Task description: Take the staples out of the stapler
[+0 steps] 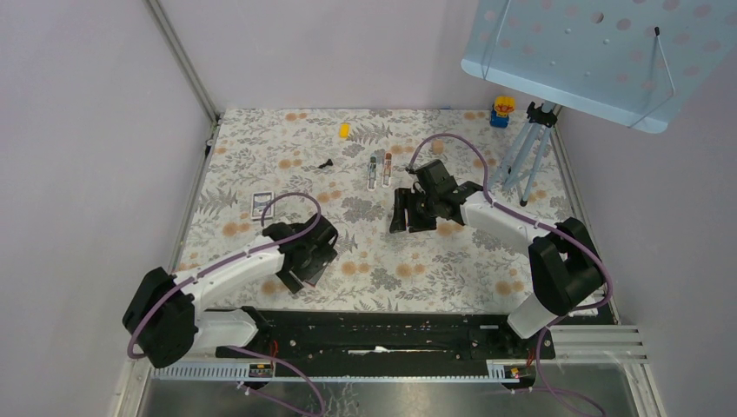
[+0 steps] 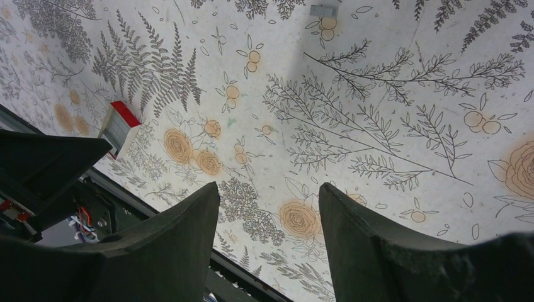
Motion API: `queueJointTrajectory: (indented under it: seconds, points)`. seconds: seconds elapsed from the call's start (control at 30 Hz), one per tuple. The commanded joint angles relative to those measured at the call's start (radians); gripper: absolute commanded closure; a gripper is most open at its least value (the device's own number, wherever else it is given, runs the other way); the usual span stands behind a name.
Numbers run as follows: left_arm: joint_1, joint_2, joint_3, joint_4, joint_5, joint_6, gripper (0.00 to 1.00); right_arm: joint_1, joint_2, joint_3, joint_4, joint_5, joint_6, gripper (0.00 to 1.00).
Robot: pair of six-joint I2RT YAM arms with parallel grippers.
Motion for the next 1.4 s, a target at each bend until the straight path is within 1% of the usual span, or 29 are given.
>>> queueJointTrajectory:
  seconds: [0.0,0.1,0.23,0.5,0.83,1.13,1.37]
  points:
    - [-0.005,0.058,0.086,-0.067,-0.035,-0.14,0.01,0.0,-0.027,-0.001,-0.026,0.035,-0.024,0.34]
    - [-0.007,0.075,0.088,-0.045,-0.022,-0.176,0.01,0.0,-0.033,-0.006,-0.031,0.036,-0.03,0.33]
    - [-0.007,0.074,0.053,0.012,-0.007,-0.219,0.01,0.0,-0.037,-0.013,-0.032,0.027,-0.031,0.33]
    - [0.004,0.083,0.027,0.015,-0.003,-0.276,0.01,0.0,-0.032,-0.018,-0.033,0.024,-0.036,0.33]
    - [0.052,0.097,-0.003,0.037,0.026,-0.267,0.01,0.001,-0.024,-0.021,-0.037,0.029,-0.039,0.33]
    - [0.067,0.171,0.02,0.057,0.03,-0.228,0.01,0.001,-0.018,-0.016,-0.043,0.034,-0.044,0.33]
    - [0.07,0.206,0.025,0.059,0.027,-0.225,0.01,0.0,-0.024,-0.026,-0.046,0.045,-0.044,0.33]
